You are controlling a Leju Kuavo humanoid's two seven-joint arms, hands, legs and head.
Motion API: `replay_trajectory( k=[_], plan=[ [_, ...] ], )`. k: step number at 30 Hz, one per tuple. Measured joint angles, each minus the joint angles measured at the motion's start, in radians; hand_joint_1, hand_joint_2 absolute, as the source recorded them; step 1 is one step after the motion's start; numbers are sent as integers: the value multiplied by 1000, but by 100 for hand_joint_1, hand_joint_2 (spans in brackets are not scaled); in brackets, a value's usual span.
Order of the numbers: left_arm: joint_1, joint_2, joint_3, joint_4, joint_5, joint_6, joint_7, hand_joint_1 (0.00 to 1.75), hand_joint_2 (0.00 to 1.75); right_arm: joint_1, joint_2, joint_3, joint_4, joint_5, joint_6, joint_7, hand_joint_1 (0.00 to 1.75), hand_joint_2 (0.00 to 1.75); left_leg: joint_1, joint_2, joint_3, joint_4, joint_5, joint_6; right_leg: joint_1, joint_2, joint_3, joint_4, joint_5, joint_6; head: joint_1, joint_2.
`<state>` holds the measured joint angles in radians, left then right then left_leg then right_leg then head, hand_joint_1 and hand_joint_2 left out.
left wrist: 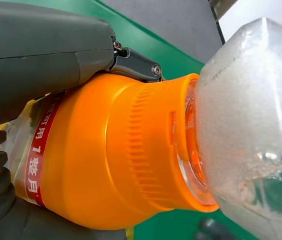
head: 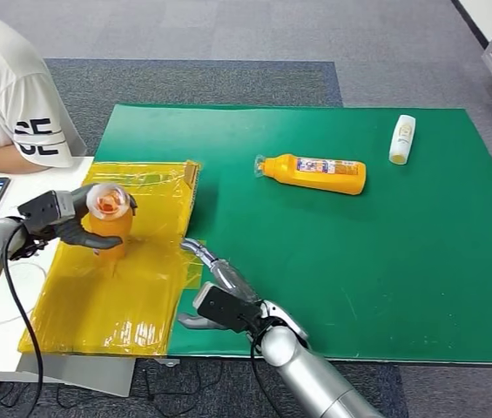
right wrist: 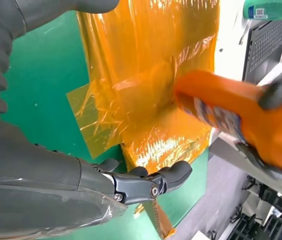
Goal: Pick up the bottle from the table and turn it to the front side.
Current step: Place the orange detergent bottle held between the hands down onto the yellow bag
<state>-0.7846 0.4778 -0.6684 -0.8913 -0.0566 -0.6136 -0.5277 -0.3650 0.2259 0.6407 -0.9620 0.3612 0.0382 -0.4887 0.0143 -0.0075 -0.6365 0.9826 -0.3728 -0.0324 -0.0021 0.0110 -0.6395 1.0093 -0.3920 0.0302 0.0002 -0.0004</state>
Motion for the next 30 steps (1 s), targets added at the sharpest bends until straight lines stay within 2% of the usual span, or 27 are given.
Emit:
replay_trajectory(
  k=[7, 12, 16, 23, 30],
  plan=[
    [-61, -11, 20, 69, 71, -65, 9, 175, 175, -12, 3, 16, 19, -14, 1, -3, 0, 175, 0, 0, -1, 0, 0, 0, 0, 0, -1, 0, 0, 0, 0, 0],
    [-113, -11, -3, 115, 30, -59, 75, 175, 175, -21, 4, 26, 29, -22, -1, -3, 0, 175, 0, 0, -1, 0, 0, 0, 0, 0, -2, 0, 0, 0, 0, 0],
    [-188, -18, -57, 182, -42, -18, 151, 175, 175, -29, 6, 34, 41, -23, -3, -3, 0, 175, 0, 0, -2, 0, 0, 0, 0, 0, -2, 0, 1, 0, 0, 0],
    [-328, -30, -183, 273, -109, -120, 222, 175, 175, -45, 23, 47, 72, -26, 0, -5, 0, 175, 1, 0, -3, 0, 0, -1, 0, 0, -3, 0, 1, 0, 0, 0],
    [-436, -53, -294, 312, -151, -120, 299, 175, 175, -51, 33, 62, 95, -31, 0, -6, 0, 175, 0, 0, -4, 0, 0, -1, 0, 0, -4, 0, 1, 0, 0, 0]
  ],
)
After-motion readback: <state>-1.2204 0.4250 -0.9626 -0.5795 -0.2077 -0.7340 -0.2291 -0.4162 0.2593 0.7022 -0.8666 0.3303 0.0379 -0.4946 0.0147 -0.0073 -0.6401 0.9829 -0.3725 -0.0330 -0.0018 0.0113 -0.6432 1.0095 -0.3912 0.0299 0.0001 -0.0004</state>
